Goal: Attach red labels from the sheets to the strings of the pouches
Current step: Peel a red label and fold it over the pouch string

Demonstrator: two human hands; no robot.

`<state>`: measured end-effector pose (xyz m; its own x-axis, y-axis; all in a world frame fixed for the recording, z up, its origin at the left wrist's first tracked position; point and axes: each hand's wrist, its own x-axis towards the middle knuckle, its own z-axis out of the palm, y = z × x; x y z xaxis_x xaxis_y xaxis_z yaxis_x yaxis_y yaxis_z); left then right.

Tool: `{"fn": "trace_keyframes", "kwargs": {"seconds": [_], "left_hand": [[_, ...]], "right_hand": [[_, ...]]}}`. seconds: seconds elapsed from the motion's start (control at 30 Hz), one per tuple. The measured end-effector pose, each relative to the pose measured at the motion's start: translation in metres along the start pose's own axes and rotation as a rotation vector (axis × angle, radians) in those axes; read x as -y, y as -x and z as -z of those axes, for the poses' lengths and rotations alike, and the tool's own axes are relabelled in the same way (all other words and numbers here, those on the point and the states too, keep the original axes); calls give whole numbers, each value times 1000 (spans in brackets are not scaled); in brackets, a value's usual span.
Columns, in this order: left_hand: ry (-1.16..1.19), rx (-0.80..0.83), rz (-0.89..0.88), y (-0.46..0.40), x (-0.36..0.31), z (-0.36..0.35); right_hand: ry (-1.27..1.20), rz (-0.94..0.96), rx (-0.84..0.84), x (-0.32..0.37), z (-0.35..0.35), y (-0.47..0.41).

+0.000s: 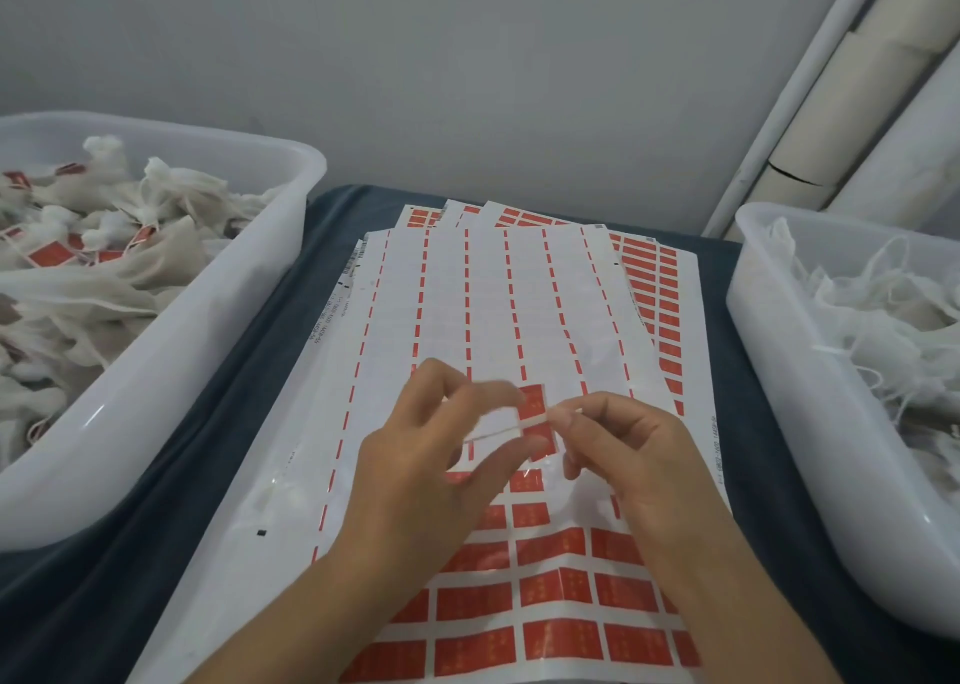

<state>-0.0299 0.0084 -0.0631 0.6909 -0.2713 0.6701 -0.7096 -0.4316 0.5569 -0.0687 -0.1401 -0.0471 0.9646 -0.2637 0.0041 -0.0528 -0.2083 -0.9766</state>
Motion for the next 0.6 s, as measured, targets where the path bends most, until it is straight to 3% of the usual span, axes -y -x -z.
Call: {"fn": "trace_keyframes", "kwargs": {"seconds": [0.2,0.33,0.47,0.6], "left_hand": [[-4,-15,-33,2,3,-2],[38,33,6,4,4,-3],[362,50,408,-2,-3,2],[742,8,728,-9,-7,7]], "right_hand": [[84,163,35,3,3,3],[233,312,-48,1,5,4],[-71,208,-208,7,10,3],[-141,84,-65,6,-9,8]]}}
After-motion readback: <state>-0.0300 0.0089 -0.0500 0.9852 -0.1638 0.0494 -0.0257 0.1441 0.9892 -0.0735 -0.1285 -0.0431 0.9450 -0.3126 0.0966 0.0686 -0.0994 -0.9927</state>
